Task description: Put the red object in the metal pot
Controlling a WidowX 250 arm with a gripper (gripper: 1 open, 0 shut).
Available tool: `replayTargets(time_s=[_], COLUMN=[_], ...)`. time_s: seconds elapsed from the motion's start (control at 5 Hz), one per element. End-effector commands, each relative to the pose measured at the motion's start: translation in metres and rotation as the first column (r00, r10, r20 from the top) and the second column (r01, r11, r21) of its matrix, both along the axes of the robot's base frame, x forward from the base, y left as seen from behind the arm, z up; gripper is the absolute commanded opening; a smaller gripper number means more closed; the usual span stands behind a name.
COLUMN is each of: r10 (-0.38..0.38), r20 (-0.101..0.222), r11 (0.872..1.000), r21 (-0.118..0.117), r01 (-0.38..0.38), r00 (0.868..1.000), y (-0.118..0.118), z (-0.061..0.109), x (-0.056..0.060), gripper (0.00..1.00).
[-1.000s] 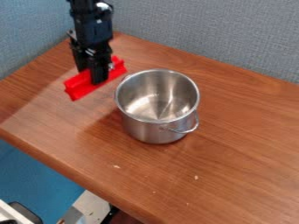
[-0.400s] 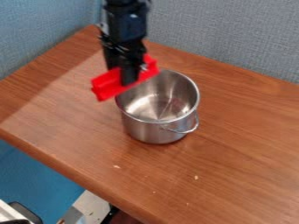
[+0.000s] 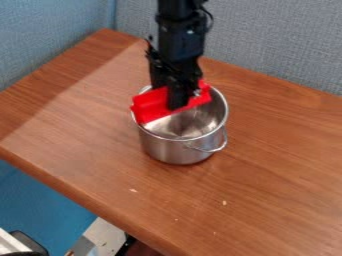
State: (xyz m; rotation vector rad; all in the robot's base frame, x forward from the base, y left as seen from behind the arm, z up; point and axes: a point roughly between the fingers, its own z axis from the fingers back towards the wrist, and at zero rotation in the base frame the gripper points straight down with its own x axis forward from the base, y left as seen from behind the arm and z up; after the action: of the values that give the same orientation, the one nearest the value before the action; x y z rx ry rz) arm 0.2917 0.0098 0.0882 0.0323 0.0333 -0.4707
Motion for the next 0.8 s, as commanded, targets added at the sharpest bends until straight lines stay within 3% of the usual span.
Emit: replayTargets(time_s=[0.0, 0.2, 0.6], r10=[-0.033, -0.029, -0.058], r20=[0.065, 0.103, 0.086], r11=[0.999, 0.999, 0.997], r21=[0.003, -0.022, -0.036], r01=[0.033, 0.032, 0.062], r00=[0.997, 0.994, 0.995], y=[-0.009, -0.009, -0.017], z=[0.015, 0.033, 0.019], x=[-0.003, -0.006, -0.013], gripper=[0.00, 0.00, 0.00])
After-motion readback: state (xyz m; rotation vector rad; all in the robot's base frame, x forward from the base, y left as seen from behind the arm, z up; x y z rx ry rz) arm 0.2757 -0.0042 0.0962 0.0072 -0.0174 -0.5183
